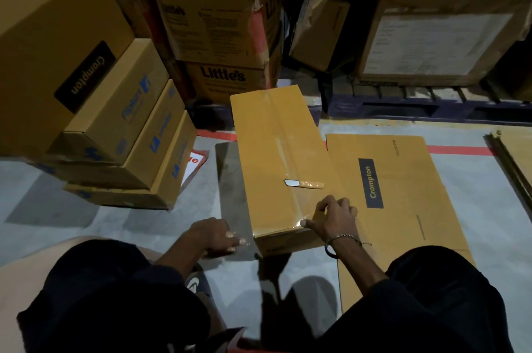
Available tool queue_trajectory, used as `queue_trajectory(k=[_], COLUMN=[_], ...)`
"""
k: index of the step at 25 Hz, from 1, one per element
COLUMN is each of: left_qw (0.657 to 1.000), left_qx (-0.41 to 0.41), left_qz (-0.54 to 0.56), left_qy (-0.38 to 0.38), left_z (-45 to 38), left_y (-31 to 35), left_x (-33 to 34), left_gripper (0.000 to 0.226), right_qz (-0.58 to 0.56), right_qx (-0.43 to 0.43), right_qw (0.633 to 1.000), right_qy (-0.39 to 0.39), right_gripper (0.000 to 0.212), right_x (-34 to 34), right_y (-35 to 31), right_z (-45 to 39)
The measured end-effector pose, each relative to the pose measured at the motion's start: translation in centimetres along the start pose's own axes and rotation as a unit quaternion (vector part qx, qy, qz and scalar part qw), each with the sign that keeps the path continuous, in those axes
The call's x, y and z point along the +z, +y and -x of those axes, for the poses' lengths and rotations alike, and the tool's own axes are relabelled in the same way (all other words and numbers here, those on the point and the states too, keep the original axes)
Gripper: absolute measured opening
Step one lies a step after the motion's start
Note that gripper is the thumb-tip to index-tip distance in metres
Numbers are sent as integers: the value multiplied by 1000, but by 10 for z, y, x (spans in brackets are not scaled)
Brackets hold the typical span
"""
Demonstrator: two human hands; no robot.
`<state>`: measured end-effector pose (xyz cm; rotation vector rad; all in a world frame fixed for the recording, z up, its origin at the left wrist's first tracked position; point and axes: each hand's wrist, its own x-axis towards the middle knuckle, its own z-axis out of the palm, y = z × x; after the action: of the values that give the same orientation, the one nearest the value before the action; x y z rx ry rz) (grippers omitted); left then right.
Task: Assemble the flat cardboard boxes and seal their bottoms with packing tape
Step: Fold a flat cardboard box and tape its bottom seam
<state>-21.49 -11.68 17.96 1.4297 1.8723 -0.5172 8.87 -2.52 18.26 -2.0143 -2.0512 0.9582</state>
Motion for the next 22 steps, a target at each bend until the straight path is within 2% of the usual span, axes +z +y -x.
queue_trajectory(k=[2, 4, 6, 9, 10, 12, 15, 16, 18, 20, 22], left_qw=[999, 998, 996, 989, 987, 988, 988, 988, 986, 986, 986], left_qx=[10, 25, 38, 59, 67, 64, 60, 64, 78, 83, 88], left_qz=[-39, -50, -71, -111, -109, -87, -28, -1, 39, 48, 38], left_qy=[8, -17, -44, -84, -96, -107, -139, -144, -144, -138, -136], left_z=[-5, -5, -3, 3, 4, 7, 9, 9, 6, 5, 0], left_y=[2, 4, 5, 13, 14, 11, 0, -2, -4, -4, -1], left_x=[-6, -12, -18, -14, -13, -20, -32, -34, -37, -37, -34], left_gripper=[83, 77, 72, 60, 56, 50, 45, 43, 36, 28, 24], right_qz=[8, 60, 128, 126, 91, 38, 95, 124, 156, 162, 147], right_qx=[18, 31, 43, 25, 6, -43, -95, -106, -120, -121, -133], right_qw=[1000, 997, 989, 992, 994, 993, 990, 986, 979, 978, 980], right_qy=[-13, -41, -61, 20, 64, 107, 38, 26, 48, 59, 32], right_gripper=[64, 67, 57, 29, 26, 36, 56, 55, 43, 35, 31], right_x=[-2, -7, -11, -22, -26, -28, -15, -10, -4, -3, -7], right_y=[-2, -8, -18, -27, -28, -33, -42, -42, -41, -41, -44], right_z=[-4, -7, -18, -42, -52, -69, -75, -73, -70, -67, -63])
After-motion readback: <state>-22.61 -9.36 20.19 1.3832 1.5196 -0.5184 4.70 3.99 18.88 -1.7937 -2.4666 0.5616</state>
